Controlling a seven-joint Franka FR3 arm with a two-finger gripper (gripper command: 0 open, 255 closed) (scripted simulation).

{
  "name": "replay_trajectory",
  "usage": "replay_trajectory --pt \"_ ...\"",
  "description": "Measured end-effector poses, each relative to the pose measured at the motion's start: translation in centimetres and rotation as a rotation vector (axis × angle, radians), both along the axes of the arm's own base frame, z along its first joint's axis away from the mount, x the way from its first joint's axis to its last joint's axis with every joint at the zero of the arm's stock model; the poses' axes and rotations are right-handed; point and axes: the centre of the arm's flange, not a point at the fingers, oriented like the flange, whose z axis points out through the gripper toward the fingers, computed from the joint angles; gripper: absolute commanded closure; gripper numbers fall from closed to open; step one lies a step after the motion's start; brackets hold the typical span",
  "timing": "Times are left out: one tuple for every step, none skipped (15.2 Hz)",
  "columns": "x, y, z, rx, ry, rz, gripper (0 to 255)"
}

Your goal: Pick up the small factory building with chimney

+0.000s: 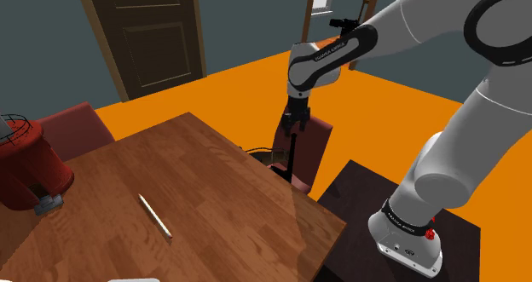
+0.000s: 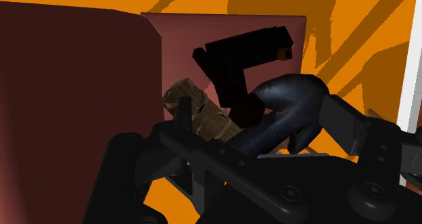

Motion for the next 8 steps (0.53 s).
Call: replay_trajectory --pt "0.1 -0.1 -0.5 0.0 0.0 0.0 0" --pt "0.1 -0.1 -1.1 0.0 0.0 0.0 0" --pt "0.1 -0.1 -1.7 0.0 0.0 0.0 0" --pt "0.2 -0.2 -2.1 0.0 0.0 0.0 0" --pt "0.3 -0.2 -2.6 0.0 0.0 0.0 0" --pt "0.3 -0.2 -2.8 0.0 0.0 0.0 255" --pt "0.3 -0.2 -2.9 0.0 0.0 0.0 255" --pt "0.3 -0.2 -3.0 0.0 0.0 0.0 255"
